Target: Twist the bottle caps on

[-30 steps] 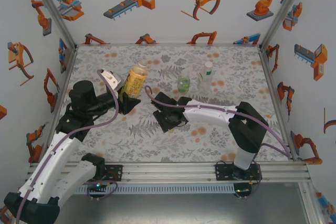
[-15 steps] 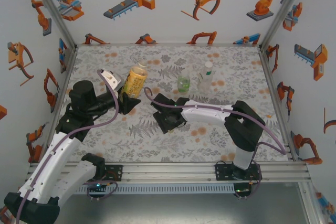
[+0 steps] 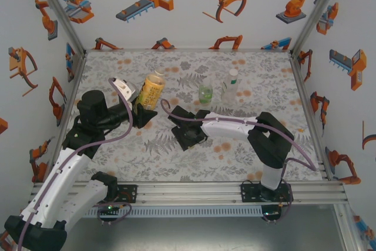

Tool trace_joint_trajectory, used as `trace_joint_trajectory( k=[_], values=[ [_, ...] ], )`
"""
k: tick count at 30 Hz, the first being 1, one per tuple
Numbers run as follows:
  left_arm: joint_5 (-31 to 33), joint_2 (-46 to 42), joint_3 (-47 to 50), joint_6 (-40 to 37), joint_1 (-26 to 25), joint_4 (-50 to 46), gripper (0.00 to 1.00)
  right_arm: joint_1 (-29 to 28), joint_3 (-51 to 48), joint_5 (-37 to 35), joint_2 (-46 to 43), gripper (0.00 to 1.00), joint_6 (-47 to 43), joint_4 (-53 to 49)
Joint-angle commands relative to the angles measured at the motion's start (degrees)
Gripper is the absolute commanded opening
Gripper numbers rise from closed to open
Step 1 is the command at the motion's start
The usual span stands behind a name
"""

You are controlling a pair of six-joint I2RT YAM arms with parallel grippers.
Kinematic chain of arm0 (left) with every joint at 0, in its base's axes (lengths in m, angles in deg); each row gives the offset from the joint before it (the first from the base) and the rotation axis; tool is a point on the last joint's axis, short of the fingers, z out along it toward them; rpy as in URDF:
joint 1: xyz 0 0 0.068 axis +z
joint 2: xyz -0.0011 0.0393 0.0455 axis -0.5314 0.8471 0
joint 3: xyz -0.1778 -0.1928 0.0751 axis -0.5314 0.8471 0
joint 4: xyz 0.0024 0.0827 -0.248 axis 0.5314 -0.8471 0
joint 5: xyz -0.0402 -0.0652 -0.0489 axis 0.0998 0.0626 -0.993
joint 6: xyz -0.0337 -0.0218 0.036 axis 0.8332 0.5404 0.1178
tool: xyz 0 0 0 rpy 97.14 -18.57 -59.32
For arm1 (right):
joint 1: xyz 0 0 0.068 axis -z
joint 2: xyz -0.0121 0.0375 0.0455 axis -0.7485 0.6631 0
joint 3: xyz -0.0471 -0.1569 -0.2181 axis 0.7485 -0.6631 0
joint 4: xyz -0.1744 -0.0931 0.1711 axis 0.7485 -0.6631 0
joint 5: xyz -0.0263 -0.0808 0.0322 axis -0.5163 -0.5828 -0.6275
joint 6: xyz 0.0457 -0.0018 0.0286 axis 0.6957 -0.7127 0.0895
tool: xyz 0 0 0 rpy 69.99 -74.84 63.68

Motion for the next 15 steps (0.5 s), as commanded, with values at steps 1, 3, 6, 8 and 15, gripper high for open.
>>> trace_joint_trajectory(
  k=[1,3,6,8,15],
  values=[
    [-0.95,-0.5,0.25,0.8,0.31,1.47,0.0,0.16,0.65,-0.86,1.16,0.51,0.77,-0.68],
    [-0.9,-0.52,0.25,0.85,0.33,1.51,0.0,0.17,0.4,-0.86,1.53,0.51,0.72,-0.38],
    [-0.93,-0.52,0.25,0.77,0.31,1.46,0.0,0.14,-0.13,-0.21,2.07,0.51,0.94,0.35],
    [-0.95,-0.58,0.34,0.8,0.32,1.45,0.0,0.11,-0.49,0.16,2.54,0.5,1.22,0.81],
    [-0.94,-0.23,0.33,1.01,0.31,1.67,0.0,0.16,-2.43,0.46,1.93,0.42,2.45,2.73]
  ],
)
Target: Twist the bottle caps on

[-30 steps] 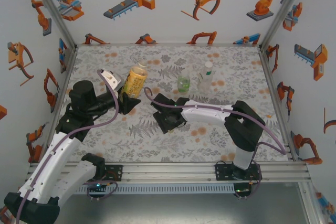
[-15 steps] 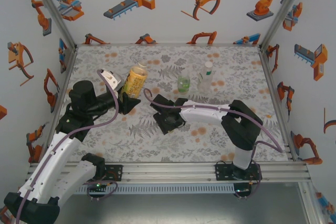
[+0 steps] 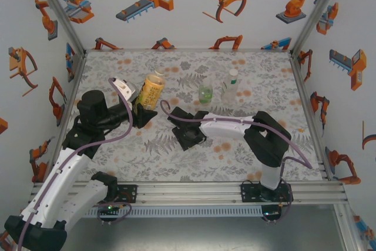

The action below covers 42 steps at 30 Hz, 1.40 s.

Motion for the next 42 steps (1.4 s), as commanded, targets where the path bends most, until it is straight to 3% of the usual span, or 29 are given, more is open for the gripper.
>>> trace_joint_trajectory(
  k=[1,9,21,26,42],
  values=[
    [-0.95,-0.26,0.34,0.99,0.32,1.73,0.0,0.27,-2.13,0.39,0.14,0.4,1.6,1.1],
    [-0.92,-0.02,0.33,1.15,0.31,1.86,0.0,2.69,-7.31,3.1,-3.5,0.24,3.89,6.95],
    [-1.28,0.54,0.42,1.5,0.31,2.34,0.0,12.11,-28.51,10.94,-16.61,0.22,16.14,29.47],
    [-1.46,0.79,0.41,1.78,0.35,2.62,0.0,14.34,-32.81,9.01,-19.97,0.29,17.68,29.09],
    [-1.12,0.65,0.33,1.52,0.36,2.07,0.0,14.32,-32.55,2.46,-21.95,0.48,15.63,19.9]
  ],
)
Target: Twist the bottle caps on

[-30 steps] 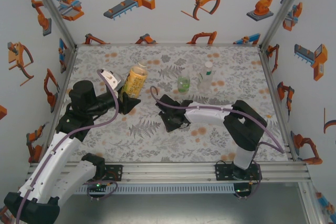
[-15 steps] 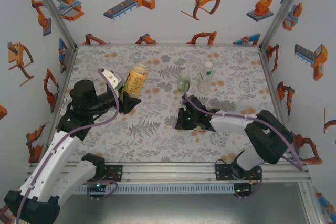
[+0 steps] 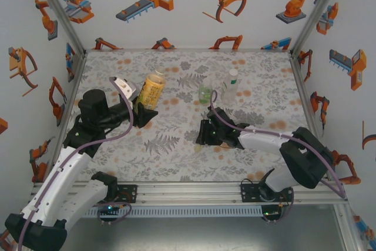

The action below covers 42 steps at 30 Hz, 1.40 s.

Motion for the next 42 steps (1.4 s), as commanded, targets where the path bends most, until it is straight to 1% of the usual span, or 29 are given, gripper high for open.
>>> trace_joint_trajectory(
  k=[1,4,8,11,14,21,27,33,42],
  values=[
    [-1.1,-0.15,0.33,0.64,0.33,1.7,0.0,0.24,-0.56,-4.94,0.74,0.48,-2.04,-9.15],
    [-1.19,-0.03,0.25,0.63,0.31,1.59,0.0,0.24,-0.07,-5.48,1.06,0.48,-2.86,-10.6],
    [-1.11,-0.05,0.29,0.62,0.31,1.57,0.0,-0.06,0.57,-3.73,0.0,0.46,-3.61,-10.65],
    [-1.1,0.08,0.29,0.62,0.32,1.55,0.0,-1.82,2.77,-4.87,-1.3,0.44,-4.0,-12.7],
    [-1.02,-0.02,0.25,0.61,0.31,1.43,0.0,-4.75,6.91,-6.8,-1.01,0.44,-4.87,-16.45],
    [-0.92,-0.17,0.22,0.54,0.33,1.36,0.0,-11.23,16.32,-11.54,3.43,0.43,-6.33,-23.72],
    [-0.86,-0.3,0.11,0.44,0.31,1.33,0.0,-14.33,22.09,-12.67,9.26,0.43,-7.43,-27.05],
    [-0.92,-0.4,0.09,0.37,0.31,1.14,0.0,-16.1,25.12,-13.06,13.02,0.43,-7.83,-28.26],
    [-1.01,-0.36,-0.02,0.34,0.33,1.15,0.0,-16.32,25.78,-12.93,14.08,0.43,-8.07,-28.09]
  ],
)
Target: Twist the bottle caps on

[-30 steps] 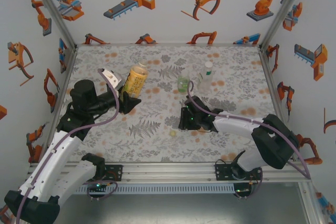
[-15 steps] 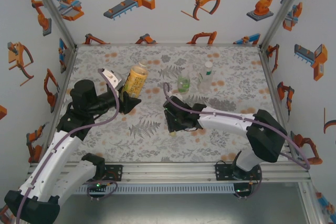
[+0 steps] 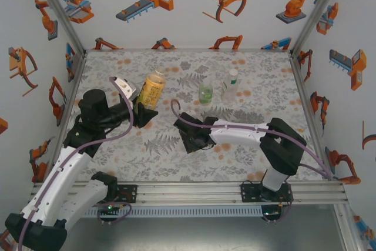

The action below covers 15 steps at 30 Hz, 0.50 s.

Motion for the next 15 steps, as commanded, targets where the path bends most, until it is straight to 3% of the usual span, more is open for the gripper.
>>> trace_joint_trajectory(
  k=[1,15],
  values=[
    [-1.01,-0.52,-0.02,0.39,0.33,1.14,0.0,-0.26,1.76,-1.03,0.34,0.43,-0.79,-1.03],
    [-1.0,-0.22,-0.08,0.48,0.31,1.1,0.0,-0.35,2.0,-0.34,2.54,0.43,-0.95,0.05]
  ],
)
